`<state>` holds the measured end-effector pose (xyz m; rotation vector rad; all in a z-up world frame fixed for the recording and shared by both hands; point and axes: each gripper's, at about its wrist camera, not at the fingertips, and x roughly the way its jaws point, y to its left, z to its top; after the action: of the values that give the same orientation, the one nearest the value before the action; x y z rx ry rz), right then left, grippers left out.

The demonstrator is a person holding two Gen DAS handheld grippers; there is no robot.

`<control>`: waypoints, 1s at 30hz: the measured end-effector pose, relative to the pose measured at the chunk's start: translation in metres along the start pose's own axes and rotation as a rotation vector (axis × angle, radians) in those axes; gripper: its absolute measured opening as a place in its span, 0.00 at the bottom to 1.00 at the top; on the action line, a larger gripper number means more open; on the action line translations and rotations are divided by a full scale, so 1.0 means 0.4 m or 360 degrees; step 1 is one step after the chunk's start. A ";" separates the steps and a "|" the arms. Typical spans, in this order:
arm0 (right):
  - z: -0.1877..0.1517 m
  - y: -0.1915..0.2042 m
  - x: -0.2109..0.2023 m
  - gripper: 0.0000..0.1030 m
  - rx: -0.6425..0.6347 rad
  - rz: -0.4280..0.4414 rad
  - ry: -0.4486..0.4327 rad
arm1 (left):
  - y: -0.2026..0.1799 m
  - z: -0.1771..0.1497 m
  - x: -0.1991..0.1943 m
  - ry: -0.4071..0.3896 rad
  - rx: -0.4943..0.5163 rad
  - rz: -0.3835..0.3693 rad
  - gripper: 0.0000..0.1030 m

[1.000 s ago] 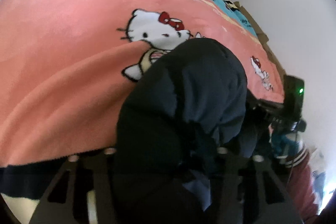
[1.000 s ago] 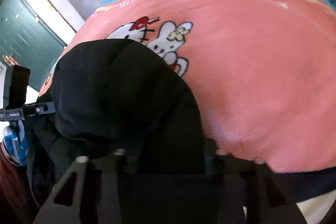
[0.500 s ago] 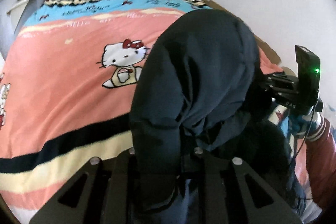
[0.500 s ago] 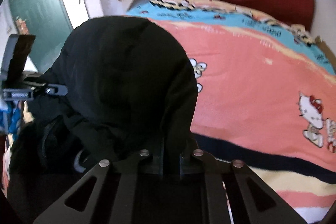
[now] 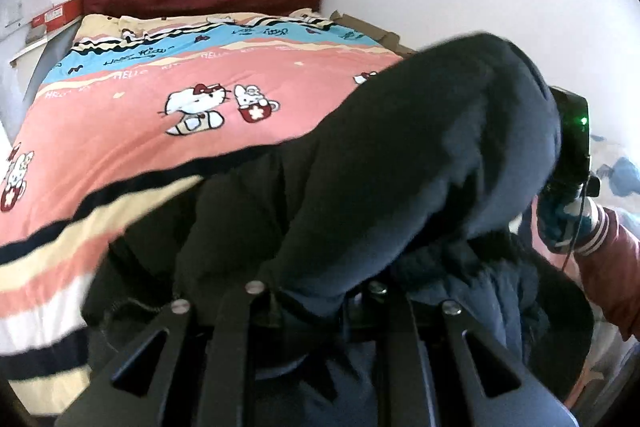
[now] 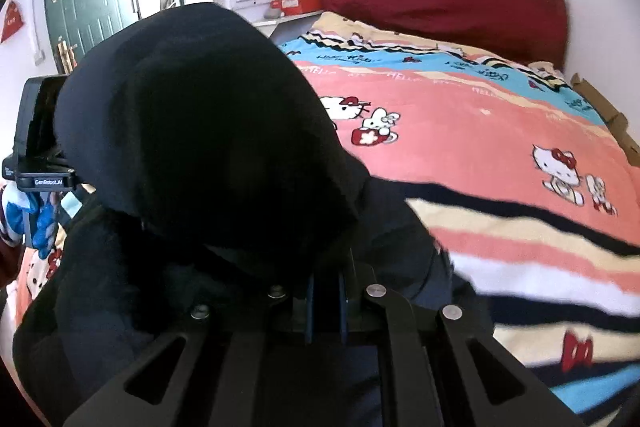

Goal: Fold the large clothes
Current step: 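Lift the hem with both grippers and fold it toward the hood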

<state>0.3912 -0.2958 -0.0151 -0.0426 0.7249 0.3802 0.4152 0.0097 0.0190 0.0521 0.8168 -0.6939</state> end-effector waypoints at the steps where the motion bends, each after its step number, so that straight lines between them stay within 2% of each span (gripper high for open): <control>1: -0.018 0.002 -0.006 0.09 0.0017 0.0000 -0.0012 | -0.011 -0.018 -0.002 -0.0011 0.0012 0.0004 0.15; 5: -0.068 -0.010 0.017 0.09 0.0092 0.0019 0.0011 | -0.013 -0.065 0.036 -0.0022 0.0014 0.0035 0.15; 7: -0.080 -0.012 0.060 0.10 0.0101 -0.0015 0.0080 | -0.006 -0.067 0.072 -0.0002 0.0006 0.0102 0.15; 10: -0.076 -0.003 0.057 0.10 0.0099 -0.0045 0.0086 | -0.011 -0.065 0.087 0.0001 0.0031 0.0125 0.15; 13: -0.070 -0.003 0.024 0.17 0.0080 -0.0070 0.0067 | -0.029 -0.079 0.077 0.0000 0.0078 0.0139 0.15; 15: -0.070 -0.006 -0.001 0.41 0.0092 -0.0063 0.0068 | -0.036 -0.089 0.067 -0.0007 0.0076 0.0140 0.15; 18: -0.067 0.001 -0.058 0.46 0.0078 -0.0049 0.0073 | -0.035 -0.095 0.058 -0.0026 0.0057 0.0145 0.15; 21: -0.057 -0.002 -0.141 0.49 0.0094 -0.0010 0.0013 | -0.035 -0.093 0.054 -0.0040 0.0058 0.0144 0.15; 25: 0.015 -0.013 -0.214 0.52 0.0148 0.0063 -0.0145 | -0.031 -0.096 0.048 -0.0056 0.0039 0.0132 0.15; 27: 0.070 -0.015 -0.193 0.57 0.0159 0.0037 -0.0170 | -0.031 -0.098 0.047 -0.0058 0.0037 0.0137 0.15; 30: 0.145 -0.012 -0.123 0.58 0.0180 0.0062 -0.0167 | -0.033 -0.099 0.044 -0.0060 0.0023 0.0143 0.15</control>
<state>0.3963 -0.3064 0.0603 0.0975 0.6431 0.3752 0.3898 0.0016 -0.0178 0.0880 0.7688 -0.6145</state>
